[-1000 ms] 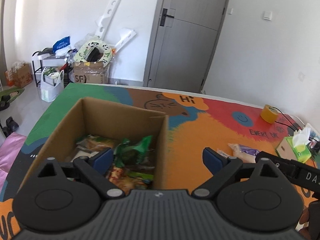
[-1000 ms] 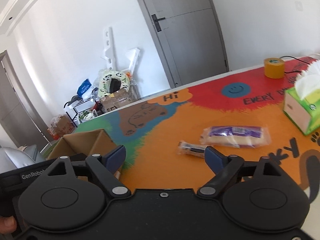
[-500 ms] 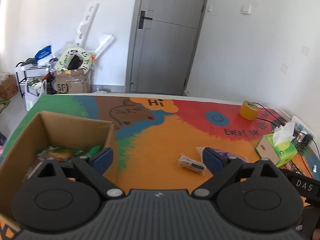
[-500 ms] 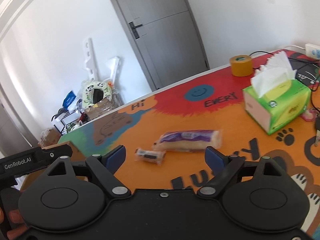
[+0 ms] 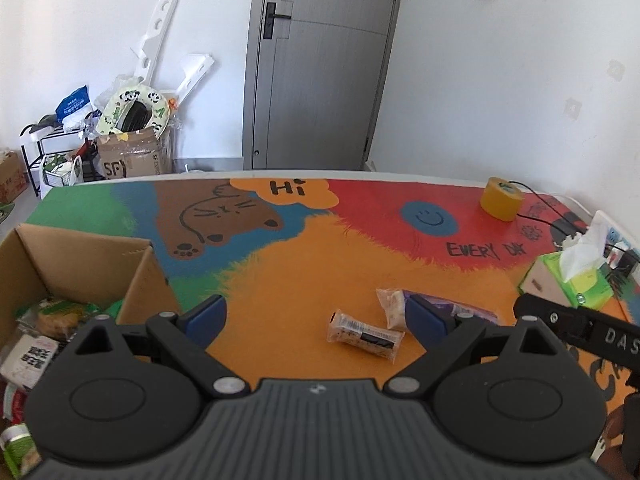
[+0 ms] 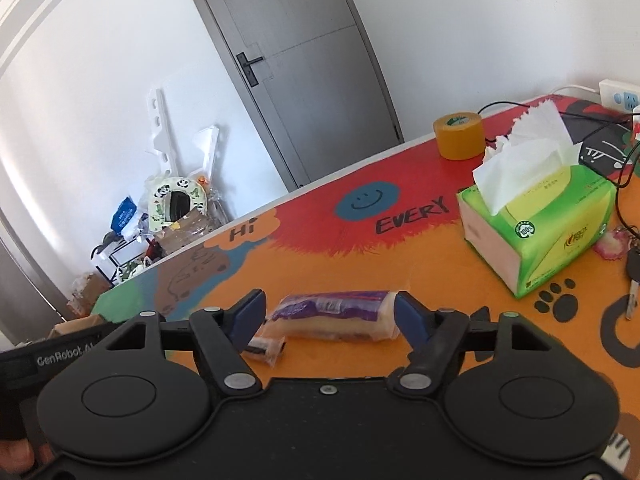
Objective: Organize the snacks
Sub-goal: 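Move both tools back over the table toward the remaining packs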
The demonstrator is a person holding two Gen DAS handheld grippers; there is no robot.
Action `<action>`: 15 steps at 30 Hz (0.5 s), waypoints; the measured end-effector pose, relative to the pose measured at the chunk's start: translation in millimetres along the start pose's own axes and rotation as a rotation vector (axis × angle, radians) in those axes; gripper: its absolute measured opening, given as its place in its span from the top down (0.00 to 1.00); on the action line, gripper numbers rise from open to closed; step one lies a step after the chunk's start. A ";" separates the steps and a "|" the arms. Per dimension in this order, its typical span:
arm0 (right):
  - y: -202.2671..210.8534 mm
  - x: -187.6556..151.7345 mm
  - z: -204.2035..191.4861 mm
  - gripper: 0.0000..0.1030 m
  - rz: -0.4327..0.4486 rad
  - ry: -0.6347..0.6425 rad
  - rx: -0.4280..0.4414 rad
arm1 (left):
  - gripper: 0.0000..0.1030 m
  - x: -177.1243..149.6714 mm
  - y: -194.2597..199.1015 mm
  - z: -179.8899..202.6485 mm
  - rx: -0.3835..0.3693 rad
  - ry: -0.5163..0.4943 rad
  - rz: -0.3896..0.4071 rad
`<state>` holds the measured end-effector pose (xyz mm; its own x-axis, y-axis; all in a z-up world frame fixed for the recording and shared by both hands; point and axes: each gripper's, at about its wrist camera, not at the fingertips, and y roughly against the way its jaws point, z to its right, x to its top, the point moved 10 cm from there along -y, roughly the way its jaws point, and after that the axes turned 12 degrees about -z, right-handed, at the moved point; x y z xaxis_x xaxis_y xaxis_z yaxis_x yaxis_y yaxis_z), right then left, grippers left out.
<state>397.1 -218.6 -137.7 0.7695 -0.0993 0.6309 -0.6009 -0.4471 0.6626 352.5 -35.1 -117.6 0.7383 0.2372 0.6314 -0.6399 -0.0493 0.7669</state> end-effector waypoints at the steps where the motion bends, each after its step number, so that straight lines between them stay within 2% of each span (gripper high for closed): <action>1: -5.1 2.3 -0.9 0.35 -0.005 0.008 0.001 | 0.08 -0.6 -3.8 -1.1 0.002 0.003 -0.005; 15: -63.2 24.4 -14.2 0.35 -0.052 0.064 0.035 | 0.08 4.9 -46.5 -13.8 0.059 0.061 -0.048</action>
<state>450.8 -180.1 -158.4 0.7834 -0.0181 0.6212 -0.5514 -0.4814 0.6813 382.9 -18.3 -151.8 0.7522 0.2993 0.5870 -0.5892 -0.0932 0.8026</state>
